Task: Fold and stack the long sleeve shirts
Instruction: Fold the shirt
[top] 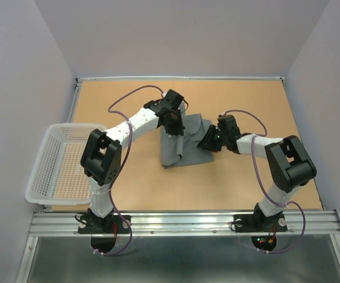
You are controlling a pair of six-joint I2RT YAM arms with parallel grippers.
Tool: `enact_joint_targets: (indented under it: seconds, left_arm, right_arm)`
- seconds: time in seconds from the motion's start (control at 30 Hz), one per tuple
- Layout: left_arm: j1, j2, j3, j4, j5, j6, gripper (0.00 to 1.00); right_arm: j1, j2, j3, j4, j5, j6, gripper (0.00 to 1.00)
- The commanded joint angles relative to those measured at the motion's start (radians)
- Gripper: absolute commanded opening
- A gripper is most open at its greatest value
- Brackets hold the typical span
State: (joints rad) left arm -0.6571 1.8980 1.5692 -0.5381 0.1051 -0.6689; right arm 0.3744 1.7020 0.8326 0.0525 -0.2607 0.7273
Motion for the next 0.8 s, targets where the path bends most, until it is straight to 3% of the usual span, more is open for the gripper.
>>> enact_joint_targets:
  seconds: [0.0,0.77]
  left_arm:
    - [-0.022,0.019,0.064,0.020,0.024,-0.023,0.00]
    - [-0.035,0.194,0.183,0.098,0.053,-0.156,0.00]
  right_arm:
    - [0.006,0.019,-0.036,0.024,-0.006,0.015,0.36]
    - [0.006,0.021,-0.069,0.050,-0.034,0.008,0.34]
